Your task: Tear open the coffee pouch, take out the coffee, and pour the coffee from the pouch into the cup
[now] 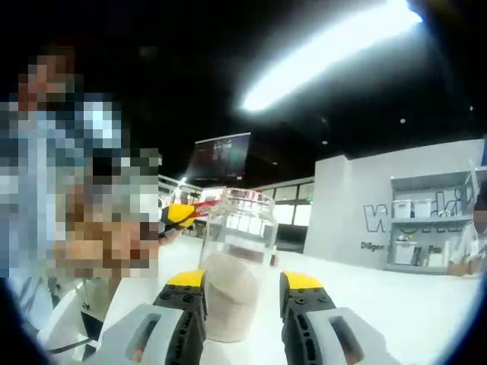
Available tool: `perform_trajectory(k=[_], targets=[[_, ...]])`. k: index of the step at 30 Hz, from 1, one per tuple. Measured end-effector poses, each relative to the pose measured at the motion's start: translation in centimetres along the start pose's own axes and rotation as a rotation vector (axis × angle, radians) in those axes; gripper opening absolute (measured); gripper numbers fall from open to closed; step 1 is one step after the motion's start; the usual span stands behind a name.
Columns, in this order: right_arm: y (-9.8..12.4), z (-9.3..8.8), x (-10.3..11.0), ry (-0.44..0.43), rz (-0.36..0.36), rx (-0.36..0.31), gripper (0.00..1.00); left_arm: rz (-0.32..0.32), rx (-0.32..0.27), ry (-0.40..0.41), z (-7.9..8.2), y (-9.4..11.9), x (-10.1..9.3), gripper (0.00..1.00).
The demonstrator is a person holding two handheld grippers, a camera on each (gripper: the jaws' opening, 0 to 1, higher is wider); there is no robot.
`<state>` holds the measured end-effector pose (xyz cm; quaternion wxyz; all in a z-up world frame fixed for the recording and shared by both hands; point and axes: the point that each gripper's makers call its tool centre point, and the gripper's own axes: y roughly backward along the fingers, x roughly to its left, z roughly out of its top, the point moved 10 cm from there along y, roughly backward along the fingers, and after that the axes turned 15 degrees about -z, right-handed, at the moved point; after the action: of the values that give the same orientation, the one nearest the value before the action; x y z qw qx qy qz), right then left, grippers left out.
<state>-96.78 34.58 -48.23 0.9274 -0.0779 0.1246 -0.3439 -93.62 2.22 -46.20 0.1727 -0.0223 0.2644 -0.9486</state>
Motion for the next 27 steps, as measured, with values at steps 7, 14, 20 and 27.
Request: perform_trajectory(k=[7,14,20,27], targets=[[0.0,-0.1,-0.2,0.004,-0.010,0.008,0.38,0.018,0.011,0.001,-0.1,0.0,0.3,0.04],[0.0,-0.2,-0.1,0.013,-0.005,0.015,0.38,0.017,0.062,-0.016,-0.2,0.3,0.6,0.04],[0.0,-0.2,-0.1,0.014,-0.002,0.016,0.38,0.031,0.092,-0.033,0.1,0.9,0.9,0.04],[-0.1,-0.2,-0.1,0.018,0.002,0.016,0.38,0.048,0.117,-0.072,0.3,1.4,1.0,0.04]])
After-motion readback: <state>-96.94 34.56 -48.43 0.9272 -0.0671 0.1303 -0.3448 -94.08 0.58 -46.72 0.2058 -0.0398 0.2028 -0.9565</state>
